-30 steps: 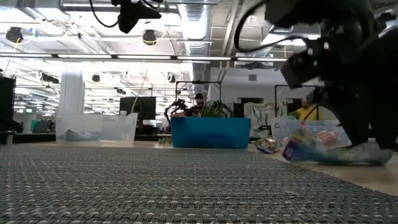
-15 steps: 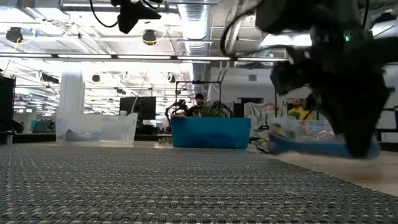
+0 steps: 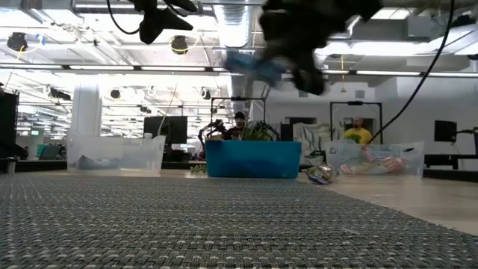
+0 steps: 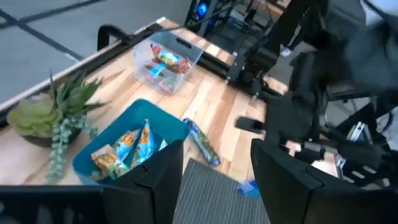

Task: Pick and place Granola Bars by type
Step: Put the blue granola bar into the left transparent bin

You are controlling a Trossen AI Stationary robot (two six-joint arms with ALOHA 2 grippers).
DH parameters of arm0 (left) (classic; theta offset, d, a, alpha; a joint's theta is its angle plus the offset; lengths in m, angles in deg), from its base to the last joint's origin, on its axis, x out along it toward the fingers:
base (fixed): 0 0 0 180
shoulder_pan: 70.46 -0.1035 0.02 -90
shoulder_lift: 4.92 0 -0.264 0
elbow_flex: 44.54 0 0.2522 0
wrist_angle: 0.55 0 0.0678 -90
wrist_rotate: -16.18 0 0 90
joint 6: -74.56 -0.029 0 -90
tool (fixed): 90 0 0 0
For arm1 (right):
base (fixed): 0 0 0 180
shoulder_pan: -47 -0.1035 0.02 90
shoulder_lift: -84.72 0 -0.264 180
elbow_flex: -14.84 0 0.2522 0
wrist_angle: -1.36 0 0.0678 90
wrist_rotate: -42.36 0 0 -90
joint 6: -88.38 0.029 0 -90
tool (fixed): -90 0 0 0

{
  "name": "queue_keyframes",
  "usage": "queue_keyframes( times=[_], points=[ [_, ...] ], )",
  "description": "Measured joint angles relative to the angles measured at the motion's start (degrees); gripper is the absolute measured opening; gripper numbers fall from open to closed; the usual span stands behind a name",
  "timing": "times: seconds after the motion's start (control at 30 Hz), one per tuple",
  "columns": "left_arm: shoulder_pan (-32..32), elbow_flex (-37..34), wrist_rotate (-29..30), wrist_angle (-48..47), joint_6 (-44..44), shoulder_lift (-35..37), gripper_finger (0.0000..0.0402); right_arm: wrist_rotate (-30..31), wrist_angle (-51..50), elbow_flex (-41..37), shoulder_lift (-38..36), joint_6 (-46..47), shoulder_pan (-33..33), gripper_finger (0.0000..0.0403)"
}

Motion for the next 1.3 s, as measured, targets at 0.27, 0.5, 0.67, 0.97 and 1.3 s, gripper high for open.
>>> queue_keyframes(
  times=[0.27, 0.5, 0.67, 0.97, 1.3],
  points=[
    [0.04, -0.07, -1.61, 6.22, 5.34, -2.71, 0.0181, -3.21, 24.91, -0.04, 0.82, 4.8, 9.18, 0.0034],
    [0.04, -0.07, -2.58, 11.6, 8.09, -4.84, 0.0181, -2.9, 32.03, 0.0, 0.85, 4.26, 12.32, 0.0025],
    [0.02, -0.01, -3.7, 11.85, 8.65, -6.1, 0.0181, -2.53, 34.65, 0.0, 0.85, 2.76, 12.77, 0.0021],
    [0.02, 0.02, -4.03, 15.61, 10.93, -8.98, 0.0181, -1.5, 33.77, 2.12, 0.85, -0.7, 12.23, 0.0024],
    [-0.42, 0.09, -2.65, 15.38, 12.05, -9.12, 0.0181, -1.01, 28.57, 5.88, 0.85, -4.84, 11.74, 0.0033]
  ],
)
